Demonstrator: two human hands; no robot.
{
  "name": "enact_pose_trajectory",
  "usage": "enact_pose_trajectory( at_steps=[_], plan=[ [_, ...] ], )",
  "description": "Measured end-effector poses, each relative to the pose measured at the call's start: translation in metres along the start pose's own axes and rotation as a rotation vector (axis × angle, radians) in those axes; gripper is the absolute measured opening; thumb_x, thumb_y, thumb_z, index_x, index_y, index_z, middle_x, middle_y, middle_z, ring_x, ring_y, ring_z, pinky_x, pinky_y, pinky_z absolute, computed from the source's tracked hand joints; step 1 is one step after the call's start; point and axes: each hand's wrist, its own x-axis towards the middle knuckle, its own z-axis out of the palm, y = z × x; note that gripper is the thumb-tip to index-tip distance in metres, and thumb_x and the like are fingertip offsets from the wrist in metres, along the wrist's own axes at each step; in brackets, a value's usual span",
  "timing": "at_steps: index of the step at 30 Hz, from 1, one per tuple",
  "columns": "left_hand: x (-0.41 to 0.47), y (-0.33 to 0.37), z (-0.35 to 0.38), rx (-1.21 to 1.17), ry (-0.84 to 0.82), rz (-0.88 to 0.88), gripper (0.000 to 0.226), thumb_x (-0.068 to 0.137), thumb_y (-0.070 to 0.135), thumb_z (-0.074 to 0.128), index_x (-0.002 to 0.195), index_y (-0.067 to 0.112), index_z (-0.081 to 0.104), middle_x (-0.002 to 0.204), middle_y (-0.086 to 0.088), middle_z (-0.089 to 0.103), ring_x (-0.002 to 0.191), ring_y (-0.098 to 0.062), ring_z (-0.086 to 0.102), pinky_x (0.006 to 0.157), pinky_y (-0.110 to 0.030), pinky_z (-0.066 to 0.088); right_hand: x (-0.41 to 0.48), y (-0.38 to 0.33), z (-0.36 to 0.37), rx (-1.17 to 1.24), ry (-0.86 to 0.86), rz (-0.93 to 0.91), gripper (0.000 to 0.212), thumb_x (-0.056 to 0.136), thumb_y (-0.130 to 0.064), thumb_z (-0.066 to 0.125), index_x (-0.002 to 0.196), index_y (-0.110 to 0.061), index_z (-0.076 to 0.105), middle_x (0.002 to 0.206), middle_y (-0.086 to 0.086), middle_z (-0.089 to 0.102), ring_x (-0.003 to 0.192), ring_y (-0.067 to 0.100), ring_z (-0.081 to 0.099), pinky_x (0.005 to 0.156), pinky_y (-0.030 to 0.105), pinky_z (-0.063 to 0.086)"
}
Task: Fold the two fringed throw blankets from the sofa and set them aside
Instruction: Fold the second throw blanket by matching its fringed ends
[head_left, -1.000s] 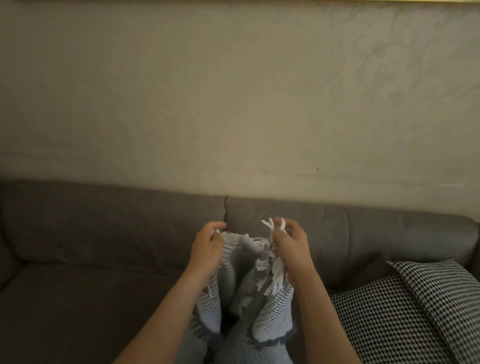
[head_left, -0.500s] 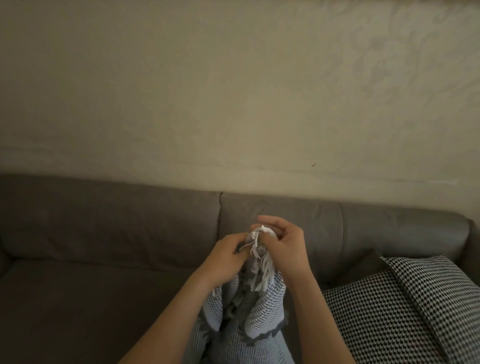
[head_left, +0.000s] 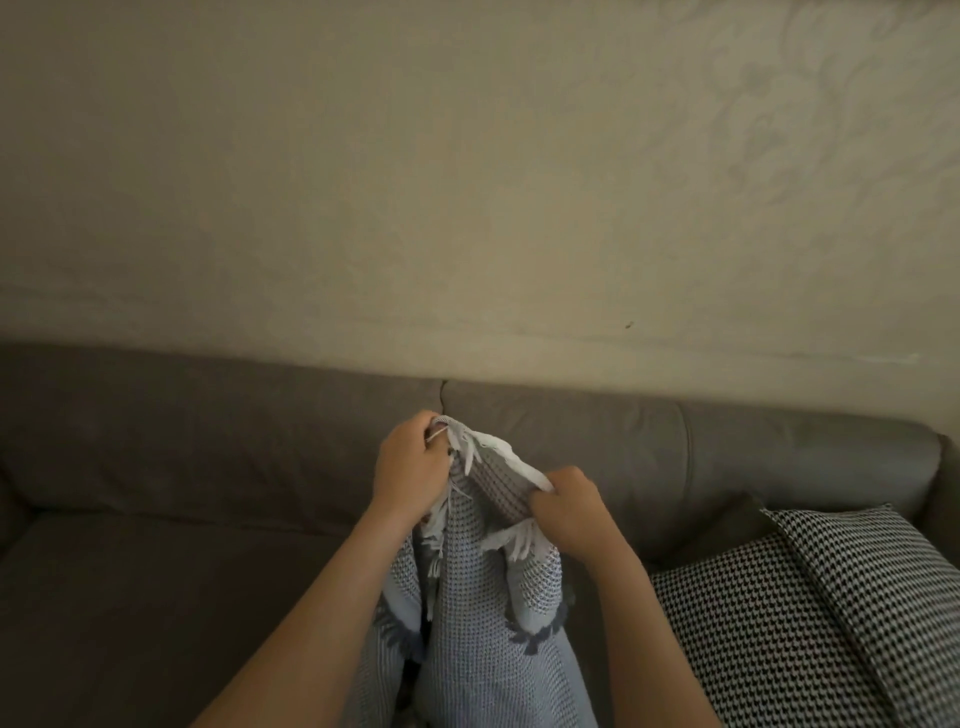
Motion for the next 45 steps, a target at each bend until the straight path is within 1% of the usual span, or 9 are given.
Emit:
enact_pose_trajectory(
  at_steps=[13, 16, 20, 24, 29, 32, 36, 41, 45],
  plan=[
    [0.010, -0.011, 0.002, -0.054, 0.259, -0.297, 0.026, 0.108, 0.020, 0.043, 0.107, 0.005, 0.065, 0.109, -0.012, 0.065, 0.102, -0.032, 0.061, 0.082, -0.037, 0.040, -0.003, 0.008, -0.006, -0.093, -0.054, 0.163, 0.032, 0.085, -0.005, 0.056, 0.059, -0.012, 0.038, 0.057, -0.002, 0.045, 0.055, 0.015, 0.036, 0.050, 0.029, 0.030],
    [0.010, -0.011, 0.004, -0.042, 0.168, -0.253, 0.027, 0.108, 0.022, 0.047, 0.089, 0.008, 0.061, 0.095, -0.010, 0.066, 0.091, -0.033, 0.061, 0.074, -0.039, 0.040, -0.006, -0.002, -0.008, 0.092, -0.119, 0.082, 0.038, 0.089, -0.004, 0.053, 0.057, -0.015, 0.039, 0.048, -0.014, 0.038, 0.054, 0.010, 0.033, 0.052, 0.027, 0.028],
    [0.007, -0.014, 0.009, -0.039, -0.019, -0.209, 0.037, 0.109, 0.027, 0.054, 0.073, 0.019, 0.056, 0.077, -0.001, 0.062, 0.077, -0.025, 0.060, 0.064, -0.037, 0.041, -0.013, -0.016, -0.005, 0.645, -0.140, 0.064, 0.018, 0.088, -0.022, 0.064, 0.091, -0.004, 0.064, 0.084, 0.009, 0.066, 0.078, 0.023, 0.063, 0.074, 0.037, 0.050],
    [0.004, -0.018, 0.007, -0.240, -0.196, -0.253, 0.013, 0.103, 0.022, 0.068, 0.103, 0.019, 0.080, 0.101, 0.003, 0.077, 0.096, -0.016, 0.072, 0.086, -0.036, 0.058, -0.013, -0.020, -0.011, 0.932, -0.172, 0.050, 0.048, 0.091, 0.007, 0.068, 0.128, -0.023, 0.065, 0.114, 0.016, 0.076, 0.099, 0.031, 0.076, 0.084, 0.047, 0.063],
    [0.001, -0.021, -0.003, -0.295, 0.009, -0.250, 0.013, 0.093, 0.013, 0.079, 0.097, 0.022, 0.070, 0.100, 0.002, 0.070, 0.093, -0.020, 0.066, 0.088, -0.037, 0.055, -0.006, -0.025, -0.019, 1.151, 0.655, 0.266, 0.046, 0.092, 0.007, 0.041, 0.094, -0.019, 0.079, 0.092, 0.025, 0.074, 0.075, 0.029, 0.060, 0.064, 0.036, 0.054],
    [-0.001, -0.017, -0.011, -0.450, 0.034, -0.262, 0.011, 0.090, 0.013, 0.084, 0.097, 0.019, 0.079, 0.098, -0.001, 0.079, 0.095, -0.018, 0.074, 0.088, -0.042, 0.062, -0.010, -0.032, -0.026, 1.116, 0.933, 0.210, 0.047, 0.094, 0.006, 0.037, 0.083, -0.019, 0.076, 0.076, 0.005, 0.071, 0.061, 0.015, 0.053, 0.054, 0.030, 0.045],
    [-0.001, -0.003, -0.015, -0.587, -0.092, -0.248, 0.013, 0.091, 0.010, 0.082, 0.102, 0.017, 0.082, 0.095, -0.006, 0.082, 0.095, -0.024, 0.079, 0.092, -0.047, 0.064, -0.013, -0.045, -0.016, 0.940, 0.643, 0.108, 0.037, 0.099, -0.001, 0.045, 0.095, -0.014, 0.079, 0.070, 0.007, 0.066, 0.056, 0.011, 0.057, 0.052, 0.026, 0.049],
    [-0.001, 0.009, -0.016, -0.542, -0.288, -0.116, 0.019, 0.097, 0.012, 0.076, 0.114, 0.022, 0.078, 0.103, -0.007, 0.082, 0.103, -0.029, 0.077, 0.097, -0.045, 0.062, -0.003, -0.032, 0.010, 0.990, -0.011, 0.089, 0.044, 0.100, -0.002, 0.059, 0.132, -0.031, 0.070, 0.107, 0.019, 0.077, 0.091, 0.035, 0.071, 0.089, 0.054, 0.058],
    [-0.003, 0.015, -0.023, -0.482, -0.484, 0.003, 0.020, 0.097, 0.012, 0.077, 0.115, 0.019, 0.075, 0.103, -0.005, 0.082, 0.100, -0.025, 0.079, 0.093, -0.040, 0.062, -0.002, -0.021, 0.020, 0.938, -0.246, 0.070, 0.048, 0.095, 0.003, 0.058, 0.134, -0.023, 0.069, 0.118, 0.022, 0.075, 0.101, 0.039, 0.074, 0.094, 0.052, 0.059]
  ],
)
